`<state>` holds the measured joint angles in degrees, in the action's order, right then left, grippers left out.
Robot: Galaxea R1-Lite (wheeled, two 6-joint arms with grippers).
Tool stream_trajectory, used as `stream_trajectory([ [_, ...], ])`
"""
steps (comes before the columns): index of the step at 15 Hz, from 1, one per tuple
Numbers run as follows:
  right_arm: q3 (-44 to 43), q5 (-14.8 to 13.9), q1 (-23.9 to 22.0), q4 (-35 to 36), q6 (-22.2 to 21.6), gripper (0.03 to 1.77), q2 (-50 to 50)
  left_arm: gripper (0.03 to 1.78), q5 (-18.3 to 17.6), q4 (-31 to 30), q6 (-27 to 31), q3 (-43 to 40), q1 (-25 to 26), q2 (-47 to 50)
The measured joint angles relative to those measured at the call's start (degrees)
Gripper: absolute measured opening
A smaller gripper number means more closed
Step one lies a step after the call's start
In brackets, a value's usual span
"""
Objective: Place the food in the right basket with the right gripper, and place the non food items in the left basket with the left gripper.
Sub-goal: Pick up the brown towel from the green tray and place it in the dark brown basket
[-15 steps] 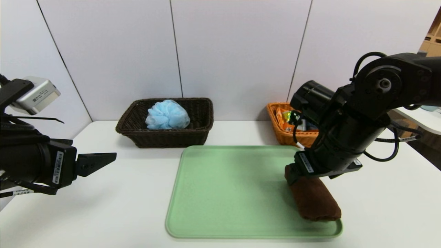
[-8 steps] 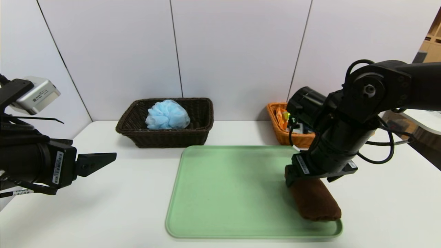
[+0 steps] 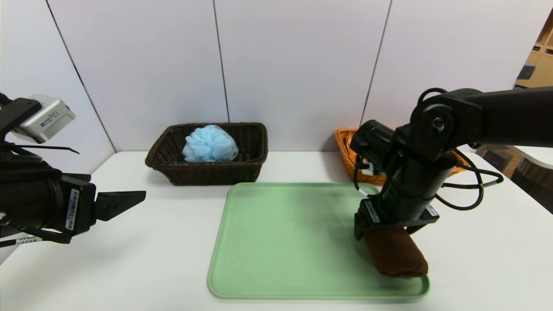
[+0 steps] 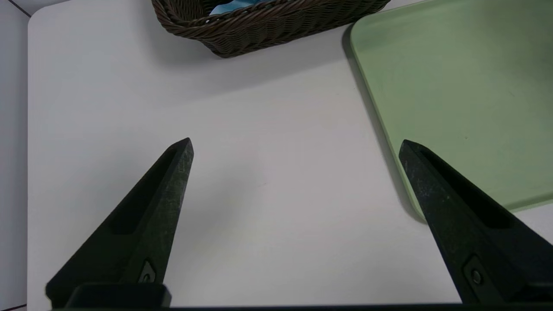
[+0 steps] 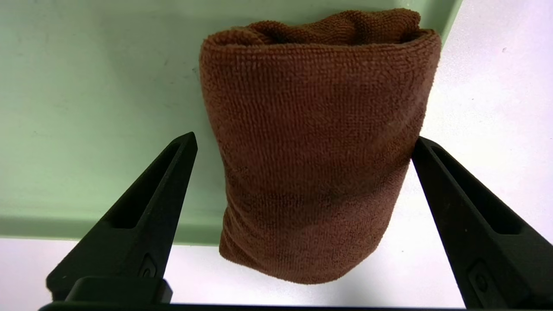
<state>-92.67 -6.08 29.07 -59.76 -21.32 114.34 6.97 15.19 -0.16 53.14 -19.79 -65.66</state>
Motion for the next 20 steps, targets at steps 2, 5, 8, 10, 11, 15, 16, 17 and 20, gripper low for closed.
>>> stream_trajectory([
  [2, -0.05, -0.02, -0.02, 0.00, -0.06, 1.70, 0.66, 1.69, 0.00, 0.02, -0.05, -0.09, 0.00, 0.00],
  [5, -0.18, 0.02, -0.13, 0.00, -0.10, 1.70, 1.65, 1.69, 0.00, 0.02, -0.15, -0.16, 0.00, 0.01],
  [8, -0.90, -0.13, -0.90, -0.02, -0.10, 1.70, 2.47, 1.69, -0.01, 0.00, -0.20, -0.16, 0.00, 0.06],
  [10, -0.95, -0.26, -1.44, 0.00, -0.10, 1.70, 2.65, 1.69, 0.00, 0.00, -0.17, -0.16, 0.00, 0.06],
  [11, -0.99, -0.28, -1.57, -0.02, -0.04, 1.70, 2.72, 1.69, -0.01, 0.00, -0.17, -0.16, 0.00, 0.04],
  [15, -1.07, -0.24, -1.68, 0.00, 0.00, 1.70, 3.08, 1.69, -0.06, 0.00, -0.15, -0.06, 0.00, -0.11],
  [16, -1.07, -0.20, -1.68, -0.05, -0.01, 1.70, 3.15, 1.69, -0.06, 0.00, -0.15, -0.06, 0.00, -0.11],
  [17, -1.07, -0.22, -1.68, 0.00, -0.01, 1.70, 3.17, 1.69, -0.09, 0.00, -0.17, -0.06, 0.00, -0.11],
  [20, -1.40, -0.20, -1.60, -0.09, 0.00, 1.70, 3.15, 1.69, -0.06, 0.00, -0.17, -0.13, 0.00, -0.21],
])
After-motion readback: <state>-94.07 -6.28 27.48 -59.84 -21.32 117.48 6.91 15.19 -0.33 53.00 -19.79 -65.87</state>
